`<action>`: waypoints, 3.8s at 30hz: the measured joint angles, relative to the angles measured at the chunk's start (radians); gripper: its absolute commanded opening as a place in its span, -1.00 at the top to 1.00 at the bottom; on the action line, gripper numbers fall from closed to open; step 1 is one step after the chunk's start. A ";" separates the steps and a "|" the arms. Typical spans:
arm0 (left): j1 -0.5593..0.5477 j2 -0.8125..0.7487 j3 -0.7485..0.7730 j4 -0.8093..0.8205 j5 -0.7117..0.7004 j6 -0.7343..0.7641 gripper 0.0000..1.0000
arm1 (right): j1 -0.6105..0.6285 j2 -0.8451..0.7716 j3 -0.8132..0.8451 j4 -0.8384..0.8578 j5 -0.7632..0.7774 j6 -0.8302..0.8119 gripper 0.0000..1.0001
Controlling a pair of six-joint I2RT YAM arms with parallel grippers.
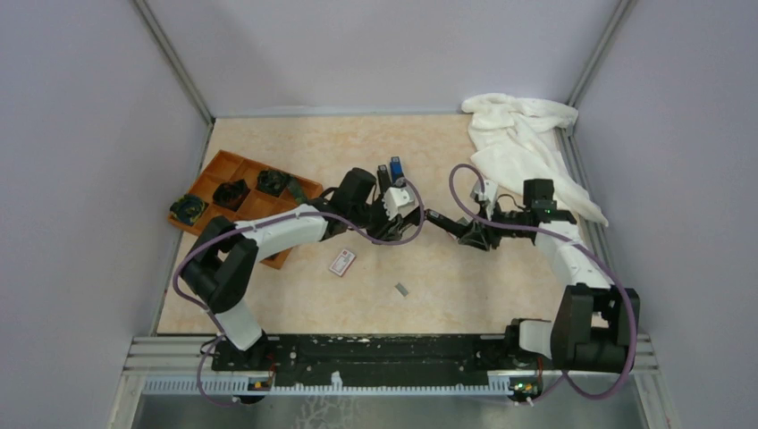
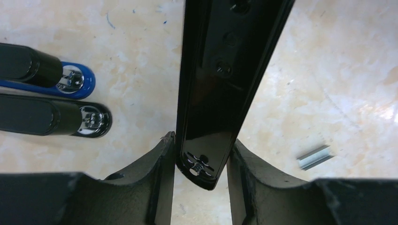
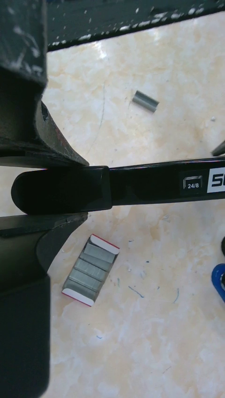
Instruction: Unload the staples from the stapler
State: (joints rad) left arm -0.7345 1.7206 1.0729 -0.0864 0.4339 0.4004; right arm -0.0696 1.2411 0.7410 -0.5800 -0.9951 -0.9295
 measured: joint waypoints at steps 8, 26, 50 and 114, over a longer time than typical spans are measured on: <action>-0.078 -0.072 -0.164 0.501 0.075 -0.438 -0.18 | 0.076 -0.033 0.099 0.087 -0.156 0.361 1.00; -0.145 -0.505 -0.649 1.017 -0.336 -0.547 -0.98 | -0.032 -0.101 0.091 0.342 -0.036 0.792 1.00; -0.144 -0.475 -0.712 0.954 -0.978 -0.380 -0.99 | 0.185 0.682 0.716 0.257 0.820 0.808 0.92; -0.144 -0.493 -0.705 0.908 -1.096 -0.428 -0.99 | 0.535 0.838 1.035 0.027 0.856 0.801 -0.34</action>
State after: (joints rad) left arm -0.8783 1.2278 0.3683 0.8215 -0.6624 -0.0273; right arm 0.4652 2.0796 1.7756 -0.5529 -0.1387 -0.1284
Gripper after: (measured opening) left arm 0.994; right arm 0.681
